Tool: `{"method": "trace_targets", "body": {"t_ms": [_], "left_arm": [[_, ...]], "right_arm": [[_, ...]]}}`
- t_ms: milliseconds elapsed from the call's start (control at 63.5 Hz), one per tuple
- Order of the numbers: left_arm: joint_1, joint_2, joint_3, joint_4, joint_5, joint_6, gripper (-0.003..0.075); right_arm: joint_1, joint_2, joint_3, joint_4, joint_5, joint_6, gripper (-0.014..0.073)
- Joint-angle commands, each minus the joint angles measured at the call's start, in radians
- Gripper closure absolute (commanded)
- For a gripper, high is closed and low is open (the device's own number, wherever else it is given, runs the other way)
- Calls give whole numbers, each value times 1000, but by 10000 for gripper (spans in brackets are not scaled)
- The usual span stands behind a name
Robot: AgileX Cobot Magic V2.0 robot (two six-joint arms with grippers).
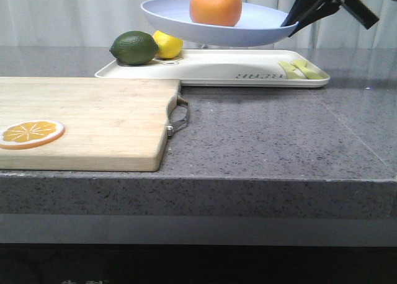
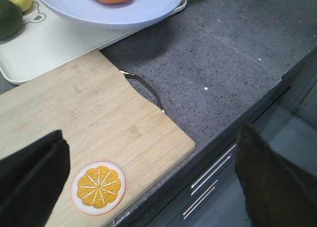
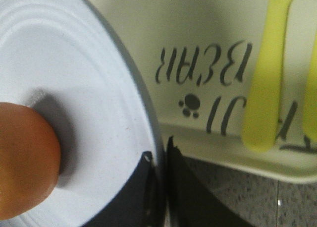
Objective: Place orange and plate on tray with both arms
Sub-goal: 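Lift the plate with the right gripper and carry it onto the tray, then release the plate on the tray and raise the right gripper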
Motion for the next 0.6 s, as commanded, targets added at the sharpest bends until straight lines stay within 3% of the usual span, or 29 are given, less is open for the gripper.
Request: {"method": "trace_targets", "body": {"t_ms": [0,315,582], "left_arm": [[4,-5,-26,-5,-76,-8,66],[4,-5,-26,-9,-70,-8,66],[4,-5,-26,-9,-68,-8,66]], "right_arm": [[-2,3,-131,46,-19,66,662],[-2,184,-357,-20,-21,183,662],[-2,222,-366,-23,-26,187,662]]}}
